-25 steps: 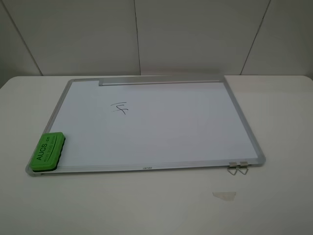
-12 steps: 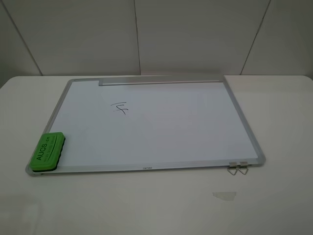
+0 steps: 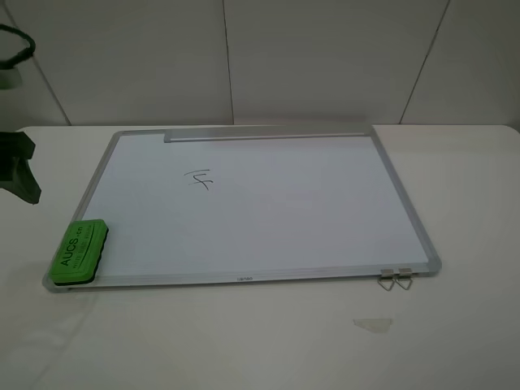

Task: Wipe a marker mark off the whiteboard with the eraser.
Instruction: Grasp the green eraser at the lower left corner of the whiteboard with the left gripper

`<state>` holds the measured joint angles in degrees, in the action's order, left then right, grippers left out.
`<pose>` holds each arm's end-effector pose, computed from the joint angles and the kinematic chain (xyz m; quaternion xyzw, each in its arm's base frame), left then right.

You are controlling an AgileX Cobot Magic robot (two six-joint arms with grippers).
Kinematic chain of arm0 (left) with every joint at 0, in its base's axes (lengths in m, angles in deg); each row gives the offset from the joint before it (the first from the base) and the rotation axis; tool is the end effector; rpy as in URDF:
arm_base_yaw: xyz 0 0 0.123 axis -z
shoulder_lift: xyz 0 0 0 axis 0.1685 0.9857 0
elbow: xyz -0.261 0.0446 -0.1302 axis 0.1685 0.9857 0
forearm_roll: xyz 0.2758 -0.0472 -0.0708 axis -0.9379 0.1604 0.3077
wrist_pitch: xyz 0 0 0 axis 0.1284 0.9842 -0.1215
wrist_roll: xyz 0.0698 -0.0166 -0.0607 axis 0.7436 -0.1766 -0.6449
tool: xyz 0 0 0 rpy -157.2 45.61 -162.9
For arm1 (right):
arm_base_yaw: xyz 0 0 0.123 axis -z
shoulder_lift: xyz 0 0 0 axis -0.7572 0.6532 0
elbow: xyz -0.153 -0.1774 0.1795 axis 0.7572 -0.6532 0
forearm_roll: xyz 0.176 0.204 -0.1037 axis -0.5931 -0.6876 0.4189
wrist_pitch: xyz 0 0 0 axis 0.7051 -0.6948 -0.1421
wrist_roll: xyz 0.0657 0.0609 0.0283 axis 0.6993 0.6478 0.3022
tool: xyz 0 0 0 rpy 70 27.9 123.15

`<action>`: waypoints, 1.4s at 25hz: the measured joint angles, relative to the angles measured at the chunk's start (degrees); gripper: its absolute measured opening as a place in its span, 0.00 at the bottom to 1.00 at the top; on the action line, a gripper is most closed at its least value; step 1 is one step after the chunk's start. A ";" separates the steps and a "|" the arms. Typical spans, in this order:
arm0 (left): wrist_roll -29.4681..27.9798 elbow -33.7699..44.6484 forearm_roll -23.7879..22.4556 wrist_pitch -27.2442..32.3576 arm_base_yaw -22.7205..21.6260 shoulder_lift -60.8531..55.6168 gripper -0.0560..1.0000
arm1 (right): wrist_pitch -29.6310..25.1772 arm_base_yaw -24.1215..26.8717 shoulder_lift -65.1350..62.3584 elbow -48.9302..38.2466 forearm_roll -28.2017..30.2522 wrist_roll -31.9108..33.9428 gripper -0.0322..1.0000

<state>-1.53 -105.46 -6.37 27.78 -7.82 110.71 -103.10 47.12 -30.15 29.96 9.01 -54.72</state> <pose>0.2705 -0.0102 0.2305 -0.1016 0.9843 -0.0260 0.1421 0.0166 0.0006 0.3028 -0.0352 0.8424 -0.0028 0.5377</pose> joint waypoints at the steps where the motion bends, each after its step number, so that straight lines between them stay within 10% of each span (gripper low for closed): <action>1: -0.05 0.00 0.39 -0.79 0.00 1.58 0.76 | 0.00 0.00 0.00 0.00 0.00 0.00 0.82; 35: 0.45 -0.31 6.54 -16.64 2.01 30.25 0.76 | 0.00 0.00 0.00 0.00 0.00 0.00 0.82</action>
<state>-1.07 -105.77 0.17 11.14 -5.81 140.96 -103.10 47.12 -30.15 29.96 9.01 -54.72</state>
